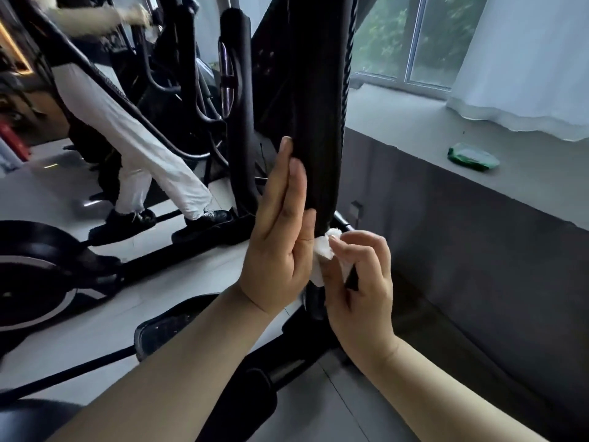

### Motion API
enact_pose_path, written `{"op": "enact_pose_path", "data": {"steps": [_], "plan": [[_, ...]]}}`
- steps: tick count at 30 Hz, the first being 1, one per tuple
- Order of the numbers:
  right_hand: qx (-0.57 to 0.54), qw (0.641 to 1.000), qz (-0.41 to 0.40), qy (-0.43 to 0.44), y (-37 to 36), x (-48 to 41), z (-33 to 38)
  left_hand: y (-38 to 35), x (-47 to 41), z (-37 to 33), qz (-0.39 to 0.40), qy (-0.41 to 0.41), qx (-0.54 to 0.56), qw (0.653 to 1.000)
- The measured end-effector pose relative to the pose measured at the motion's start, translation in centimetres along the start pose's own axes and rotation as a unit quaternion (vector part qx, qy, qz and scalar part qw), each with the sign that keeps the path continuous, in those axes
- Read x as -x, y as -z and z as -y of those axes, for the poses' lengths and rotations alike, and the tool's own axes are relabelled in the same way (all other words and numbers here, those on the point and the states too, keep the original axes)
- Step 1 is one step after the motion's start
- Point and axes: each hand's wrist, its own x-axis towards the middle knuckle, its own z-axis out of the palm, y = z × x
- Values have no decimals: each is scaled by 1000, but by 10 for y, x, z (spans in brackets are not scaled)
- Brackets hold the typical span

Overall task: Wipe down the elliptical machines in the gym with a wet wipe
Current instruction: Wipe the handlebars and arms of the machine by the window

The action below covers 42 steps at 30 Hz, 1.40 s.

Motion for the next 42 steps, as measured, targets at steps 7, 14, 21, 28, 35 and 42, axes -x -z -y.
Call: {"op": "enact_pose_path", "data": {"steps": [7,14,21,28,35,42], "plan": [[-6,997,45,-56,-3,45,-22,-3,9,0,11,9,-13,1000],[-35,991,37,-125,-6,58,-8,-15,27,-4,-2,9,-41,999],[-44,984,94,-145,-4,91,-32,-18,38,-5,5,20,-45,999],[-50,988,44,-140,-11,61,-15,-14,53,4,48,1,-41,998],[-42,973,116,-193,-4,88,-42,-15,56,-2,52,49,-22,997],[-58,985,64,-149,-9,66,-26,-21,81,2,62,68,-21,996]]}}
